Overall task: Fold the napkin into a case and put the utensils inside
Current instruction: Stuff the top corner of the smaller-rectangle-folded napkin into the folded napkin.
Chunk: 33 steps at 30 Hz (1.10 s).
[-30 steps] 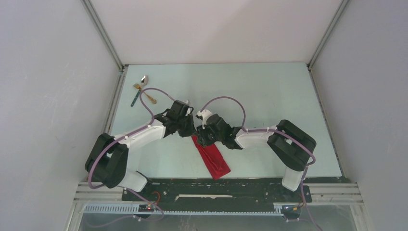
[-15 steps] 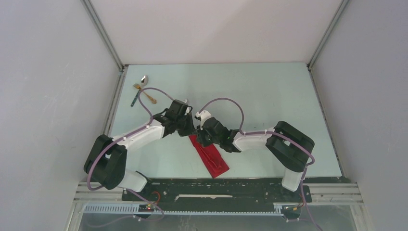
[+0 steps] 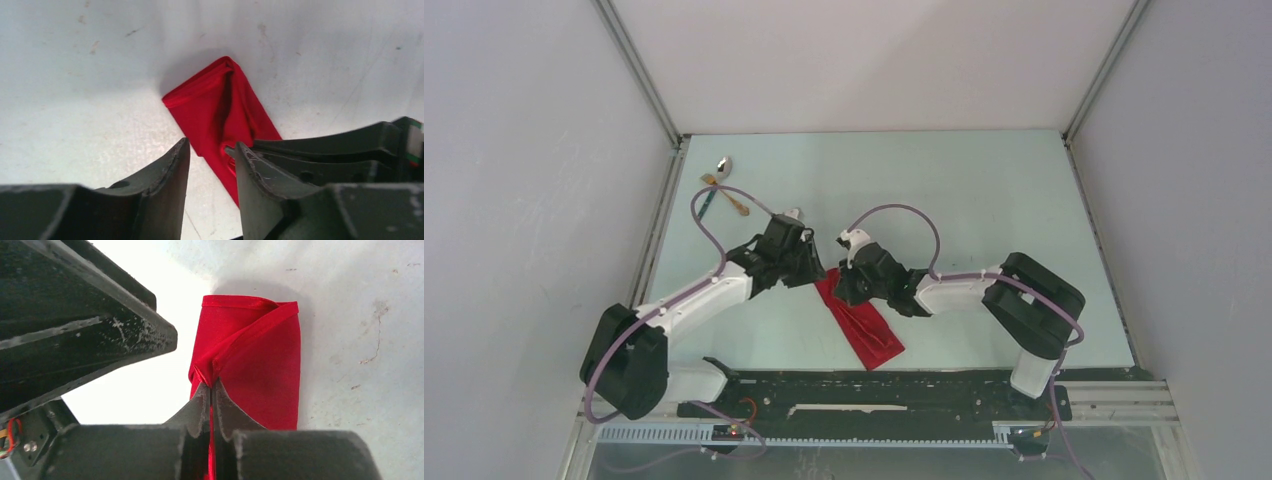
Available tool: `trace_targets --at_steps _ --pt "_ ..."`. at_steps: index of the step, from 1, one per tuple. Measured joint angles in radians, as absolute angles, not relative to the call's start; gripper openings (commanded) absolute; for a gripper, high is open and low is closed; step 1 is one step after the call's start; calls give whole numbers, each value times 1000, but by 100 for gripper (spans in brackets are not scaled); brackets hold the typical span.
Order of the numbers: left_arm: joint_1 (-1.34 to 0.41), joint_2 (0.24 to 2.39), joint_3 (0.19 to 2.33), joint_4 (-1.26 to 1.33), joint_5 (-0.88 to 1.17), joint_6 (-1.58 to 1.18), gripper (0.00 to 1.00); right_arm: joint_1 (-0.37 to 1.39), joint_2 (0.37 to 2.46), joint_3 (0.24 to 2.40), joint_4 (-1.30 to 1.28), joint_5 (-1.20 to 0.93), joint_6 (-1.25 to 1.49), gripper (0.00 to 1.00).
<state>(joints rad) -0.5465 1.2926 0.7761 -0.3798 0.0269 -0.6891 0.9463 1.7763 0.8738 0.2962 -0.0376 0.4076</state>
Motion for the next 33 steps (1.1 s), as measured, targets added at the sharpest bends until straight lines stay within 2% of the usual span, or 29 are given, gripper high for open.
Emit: trace_targets --at_steps 4,9,21,33 --pt "-567 1288 766 -392 -41 -680 48 923 1747 851 311 -77 451 0" --pt "-632 1316 776 -402 -110 -664 33 898 1731 843 332 -108 485 0" --pt "-754 1536 937 -457 -239 -622 29 871 1727 801 358 -144 527 0" --pt "-790 1630 970 -505 -327 -609 28 864 1724 797 382 -165 534 0"
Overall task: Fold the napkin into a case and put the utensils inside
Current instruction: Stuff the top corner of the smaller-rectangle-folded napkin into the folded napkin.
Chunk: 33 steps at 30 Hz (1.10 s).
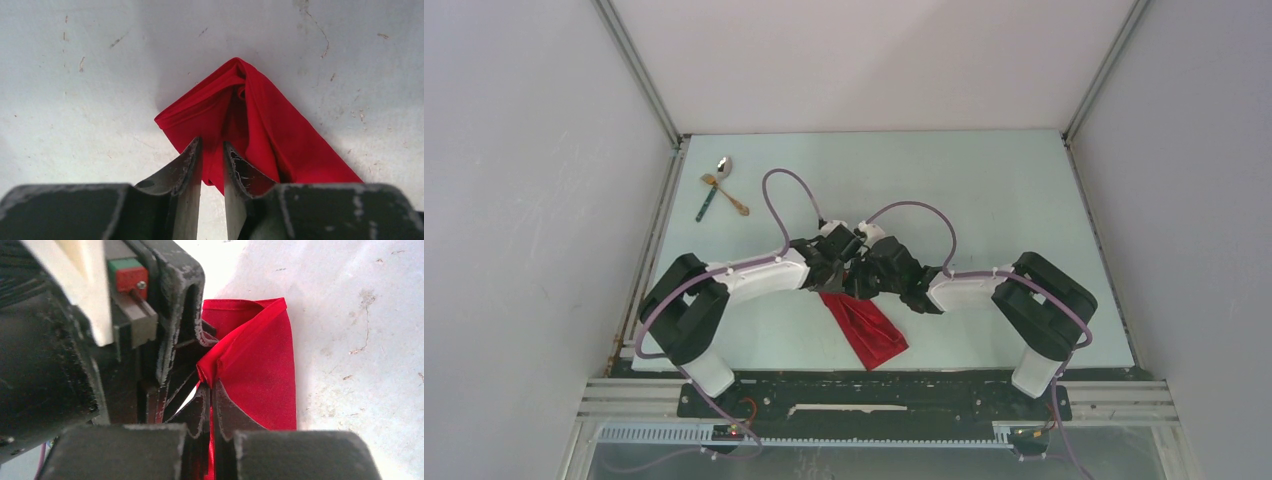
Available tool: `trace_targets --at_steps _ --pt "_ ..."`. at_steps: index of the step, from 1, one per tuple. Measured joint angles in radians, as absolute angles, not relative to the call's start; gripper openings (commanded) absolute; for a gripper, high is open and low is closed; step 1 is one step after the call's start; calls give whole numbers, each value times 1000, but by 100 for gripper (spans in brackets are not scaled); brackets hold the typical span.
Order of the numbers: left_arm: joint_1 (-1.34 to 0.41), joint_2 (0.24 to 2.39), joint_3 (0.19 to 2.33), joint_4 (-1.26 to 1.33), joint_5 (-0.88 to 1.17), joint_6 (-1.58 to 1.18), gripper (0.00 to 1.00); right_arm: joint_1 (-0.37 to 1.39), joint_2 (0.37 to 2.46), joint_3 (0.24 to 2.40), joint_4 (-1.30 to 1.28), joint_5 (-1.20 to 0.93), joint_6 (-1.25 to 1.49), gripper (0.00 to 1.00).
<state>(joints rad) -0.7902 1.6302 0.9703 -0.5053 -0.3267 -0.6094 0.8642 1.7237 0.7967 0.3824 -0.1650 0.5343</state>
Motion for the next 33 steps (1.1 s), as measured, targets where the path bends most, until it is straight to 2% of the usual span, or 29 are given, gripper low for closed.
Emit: trace_targets --at_steps 4,10,16,25,33 --pt "-797 1650 987 -521 -358 -609 27 864 1724 797 386 -167 538 0" --pt "-801 1665 1007 -534 -390 -608 18 864 1724 797 387 -168 542 0" --pt "-802 1670 1010 -539 -405 -602 1 864 1724 797 387 -168 545 0" --pt "-789 1643 993 -518 -362 -591 0 865 1738 792 456 -196 575 0" --pt "-716 1531 834 -413 -265 -588 0 863 1895 789 618 -271 629 0"
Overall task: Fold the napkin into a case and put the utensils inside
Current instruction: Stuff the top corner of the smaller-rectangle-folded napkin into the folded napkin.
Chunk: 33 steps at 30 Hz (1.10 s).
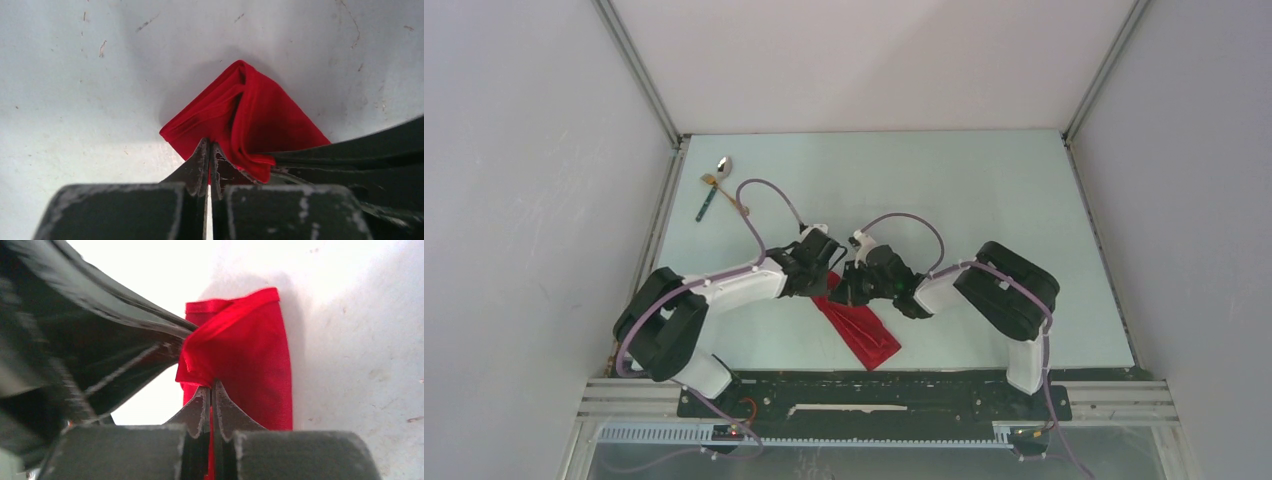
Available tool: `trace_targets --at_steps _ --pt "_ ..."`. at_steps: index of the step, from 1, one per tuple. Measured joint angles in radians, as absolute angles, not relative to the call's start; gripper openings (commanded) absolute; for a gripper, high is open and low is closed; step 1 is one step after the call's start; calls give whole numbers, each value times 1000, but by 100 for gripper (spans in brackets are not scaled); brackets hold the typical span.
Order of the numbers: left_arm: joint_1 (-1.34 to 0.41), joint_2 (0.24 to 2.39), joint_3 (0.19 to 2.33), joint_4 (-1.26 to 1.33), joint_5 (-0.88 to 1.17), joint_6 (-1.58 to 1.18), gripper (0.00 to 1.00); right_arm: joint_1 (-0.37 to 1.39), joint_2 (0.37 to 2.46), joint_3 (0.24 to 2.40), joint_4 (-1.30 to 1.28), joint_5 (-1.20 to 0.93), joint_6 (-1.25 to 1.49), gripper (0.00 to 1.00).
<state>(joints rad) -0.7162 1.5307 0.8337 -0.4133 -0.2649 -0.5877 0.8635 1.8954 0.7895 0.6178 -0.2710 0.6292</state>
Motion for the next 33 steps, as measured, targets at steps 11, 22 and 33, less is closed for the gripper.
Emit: trace_targets --at_steps 11,22,33 --pt "-678 1477 775 -337 -197 -587 0 839 1930 787 646 -353 673 25" --pt "-672 1469 743 -307 -171 -607 0 799 1859 777 599 -434 656 43" --pt "-672 1464 742 -300 -156 -611 0 785 1821 838 514 -437 590 42"
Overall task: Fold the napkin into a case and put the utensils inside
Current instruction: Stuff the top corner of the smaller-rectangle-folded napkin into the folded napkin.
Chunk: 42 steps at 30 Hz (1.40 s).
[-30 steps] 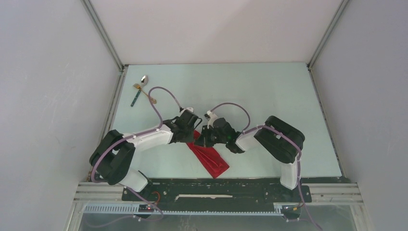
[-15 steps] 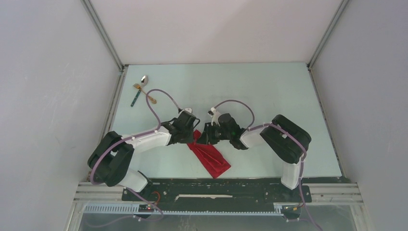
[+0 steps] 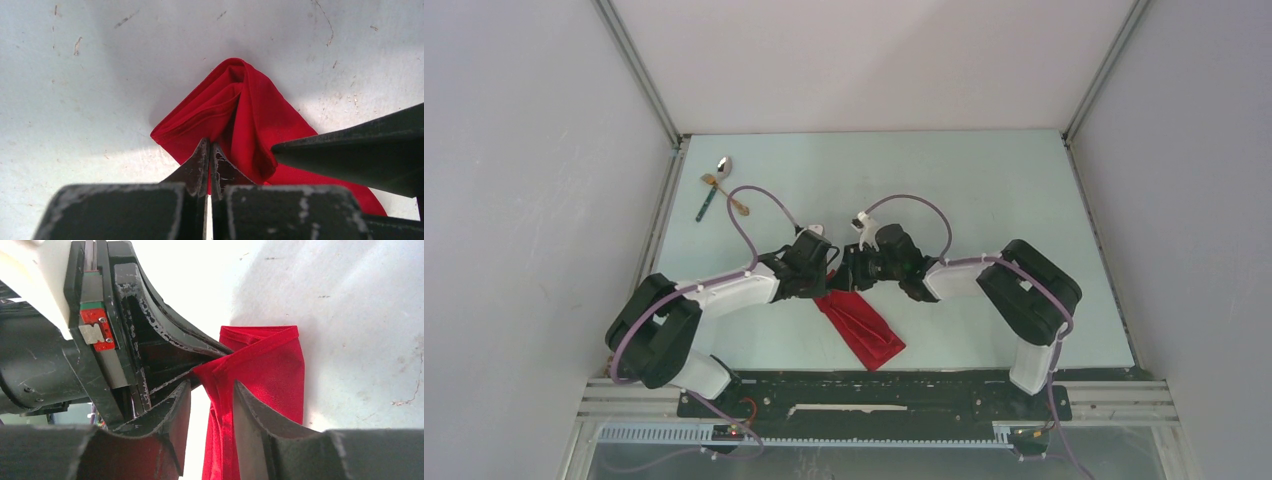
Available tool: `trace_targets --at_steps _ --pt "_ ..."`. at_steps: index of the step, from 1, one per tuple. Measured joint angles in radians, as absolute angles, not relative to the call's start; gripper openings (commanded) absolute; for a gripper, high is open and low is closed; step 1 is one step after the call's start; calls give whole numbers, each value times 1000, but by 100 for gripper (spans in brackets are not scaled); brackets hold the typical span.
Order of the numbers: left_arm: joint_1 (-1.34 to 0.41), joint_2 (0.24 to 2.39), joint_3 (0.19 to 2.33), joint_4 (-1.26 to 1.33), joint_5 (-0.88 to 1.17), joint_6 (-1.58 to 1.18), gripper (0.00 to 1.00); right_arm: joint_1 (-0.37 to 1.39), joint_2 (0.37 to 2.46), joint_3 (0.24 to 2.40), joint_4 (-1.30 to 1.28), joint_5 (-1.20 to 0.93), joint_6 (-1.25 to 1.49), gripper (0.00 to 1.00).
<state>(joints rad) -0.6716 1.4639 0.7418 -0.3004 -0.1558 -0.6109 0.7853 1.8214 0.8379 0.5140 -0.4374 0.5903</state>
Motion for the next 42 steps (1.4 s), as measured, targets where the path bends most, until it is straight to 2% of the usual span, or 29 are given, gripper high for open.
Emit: trace_targets --at_steps 12,14,19,21,25,32,38,42 --pt "-671 1459 742 -300 -154 -612 0 788 1936 866 560 -482 617 15" --pt "-670 1453 742 -301 -155 -612 0 792 1963 867 580 -487 628 14" --pt "-664 1428 742 -300 -141 -610 0 795 2020 881 643 -509 642 15" --pt "-658 1420 742 -302 -138 -609 0 796 2043 907 651 -517 642 20" --pt "-642 1408 738 -308 -155 -611 0 796 2064 936 657 -536 643 37" --pt "-638 1394 710 -295 -133 -628 0 786 1990 876 624 -592 643 45" --pt "-630 1389 699 -293 -123 -629 0 765 1930 839 604 -632 642 46" --pt "-630 1380 699 -294 -119 -629 0 738 1930 839 626 -648 659 37"
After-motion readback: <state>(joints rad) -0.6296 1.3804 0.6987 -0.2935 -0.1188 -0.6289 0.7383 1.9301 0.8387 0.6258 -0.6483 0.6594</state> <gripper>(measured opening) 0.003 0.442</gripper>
